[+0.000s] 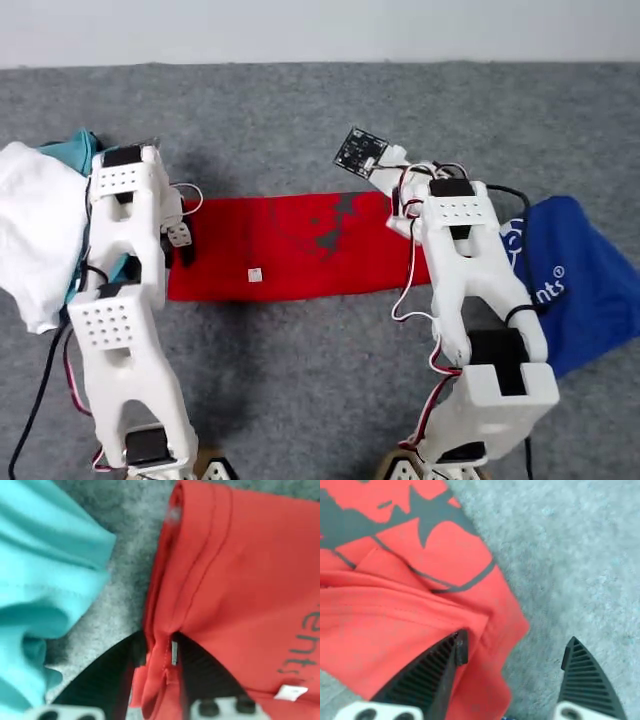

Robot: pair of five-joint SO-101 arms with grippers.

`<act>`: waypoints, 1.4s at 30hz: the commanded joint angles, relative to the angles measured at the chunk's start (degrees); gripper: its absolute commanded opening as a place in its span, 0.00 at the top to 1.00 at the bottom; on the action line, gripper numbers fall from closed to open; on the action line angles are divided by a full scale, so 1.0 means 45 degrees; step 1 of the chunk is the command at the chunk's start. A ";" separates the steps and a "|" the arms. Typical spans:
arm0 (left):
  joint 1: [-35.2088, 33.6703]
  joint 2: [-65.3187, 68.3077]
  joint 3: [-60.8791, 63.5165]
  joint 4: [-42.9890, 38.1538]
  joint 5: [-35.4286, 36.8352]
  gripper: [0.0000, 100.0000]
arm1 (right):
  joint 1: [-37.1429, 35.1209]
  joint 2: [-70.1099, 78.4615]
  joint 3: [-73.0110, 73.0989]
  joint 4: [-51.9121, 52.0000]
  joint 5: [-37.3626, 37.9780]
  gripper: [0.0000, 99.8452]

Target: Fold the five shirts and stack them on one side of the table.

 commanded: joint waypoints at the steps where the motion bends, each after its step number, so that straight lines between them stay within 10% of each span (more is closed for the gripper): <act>1: -0.0059 0.0781 -0.1104 0.0684 0.0098 0.99 | 0.0420 -0.0615 -0.0508 0.0303 -0.0117 0.69; 25: 0.7346 -0.3731 -0.2706 0.1016 0.0039 0.99 | 0.4151 -0.6203 -0.0410 0.5128 -0.2129 0.69; 35: 0.9612 -0.1993 -0.7121 0.0879 0.0117 0.99 | 0.4562 -0.6632 -0.0488 0.5773 -0.2129 0.82; 42: 1.0432 0.0703 -1.0540 0.0879 0.0117 0.99 | 0.7746 -0.6652 -0.1328 0.5656 -0.3595 0.76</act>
